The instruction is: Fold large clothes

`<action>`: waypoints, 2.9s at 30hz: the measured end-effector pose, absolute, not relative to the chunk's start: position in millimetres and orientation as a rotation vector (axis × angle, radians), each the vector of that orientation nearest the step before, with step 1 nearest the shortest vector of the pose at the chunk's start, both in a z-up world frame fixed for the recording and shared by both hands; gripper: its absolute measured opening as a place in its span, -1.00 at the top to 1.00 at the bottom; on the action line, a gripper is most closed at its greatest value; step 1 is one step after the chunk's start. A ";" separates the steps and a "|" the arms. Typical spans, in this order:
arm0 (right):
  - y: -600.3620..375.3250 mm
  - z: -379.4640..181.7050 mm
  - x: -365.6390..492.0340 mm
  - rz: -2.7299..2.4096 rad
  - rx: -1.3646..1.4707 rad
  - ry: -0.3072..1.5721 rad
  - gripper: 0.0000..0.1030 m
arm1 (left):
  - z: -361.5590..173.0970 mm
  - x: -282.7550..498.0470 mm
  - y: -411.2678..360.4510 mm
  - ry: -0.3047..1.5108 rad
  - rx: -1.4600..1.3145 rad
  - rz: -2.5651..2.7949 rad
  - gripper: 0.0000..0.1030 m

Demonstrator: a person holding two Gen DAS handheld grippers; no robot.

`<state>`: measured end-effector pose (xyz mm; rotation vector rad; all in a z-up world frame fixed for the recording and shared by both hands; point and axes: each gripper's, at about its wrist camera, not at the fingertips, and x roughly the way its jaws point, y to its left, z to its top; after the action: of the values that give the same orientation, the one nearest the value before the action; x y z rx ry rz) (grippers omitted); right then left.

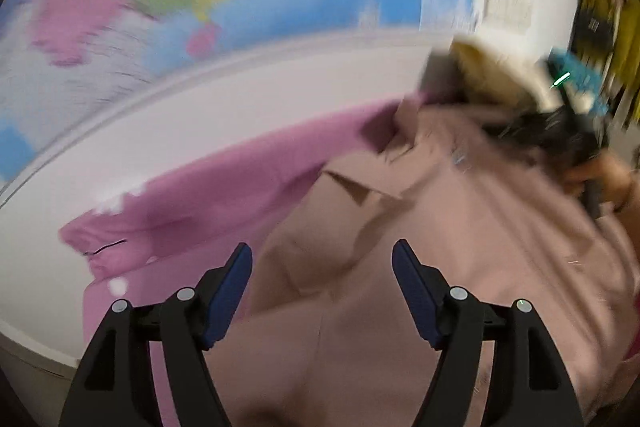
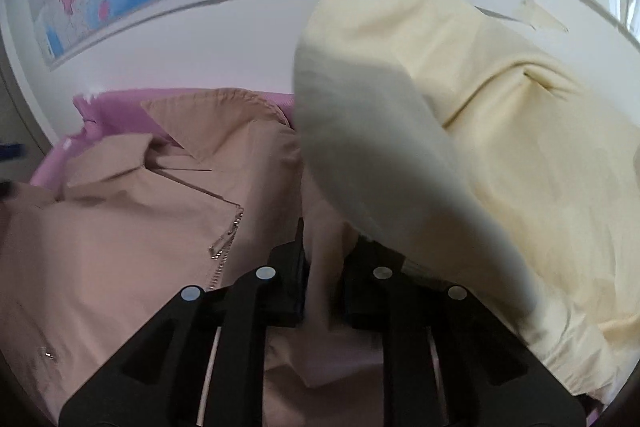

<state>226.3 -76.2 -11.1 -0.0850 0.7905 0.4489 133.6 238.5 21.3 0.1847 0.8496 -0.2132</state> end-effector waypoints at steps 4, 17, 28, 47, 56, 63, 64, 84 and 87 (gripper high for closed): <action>-83.9 -5.5 215.3 0.458 -0.079 0.774 0.71 | -24.2 200.4 227.4 1.017 0.189 -0.201 -0.22; -117.5 -4.0 230.9 0.390 -0.018 0.777 0.71 | 26.7 215.9 232.3 0.818 0.195 -0.006 0.78; -119.3 38.4 136.5 0.511 -0.070 0.652 -0.30 | 18.4 95.4 289.6 0.799 0.082 0.016 -0.36; 61.9 -22.7 -108.5 1.284 -0.574 0.770 -0.58 | -54.3 -83.8 281.2 0.957 0.002 0.057 0.94; 14.2 29.1 -29.4 1.151 -0.164 0.788 0.82 | 31.4 -95.9 351.8 0.808 0.184 0.496 0.84; 34.2 15.6 -26.5 1.177 -0.244 0.835 0.16 | 24.3 -128.1 322.3 0.759 0.115 0.204 -0.05; 42.1 12.5 -31.1 1.173 -0.263 0.840 0.15 | 21.3 -134.5 311.7 0.744 0.088 0.115 -0.07; -201.4 -47.8 -38.6 0.545 0.276 0.880 -0.42 | -66.1 -135.4 189.0 0.763 0.114 -0.337 -0.07; -207.4 -58.0 -38.7 0.583 0.319 0.899 -0.42 | -65.9 -118.6 199.0 0.800 -0.008 -0.321 0.94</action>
<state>-38.7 -207.3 -58.0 0.3191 0.8991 0.5826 -118.6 199.0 -65.9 -0.0084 0.8002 -0.3211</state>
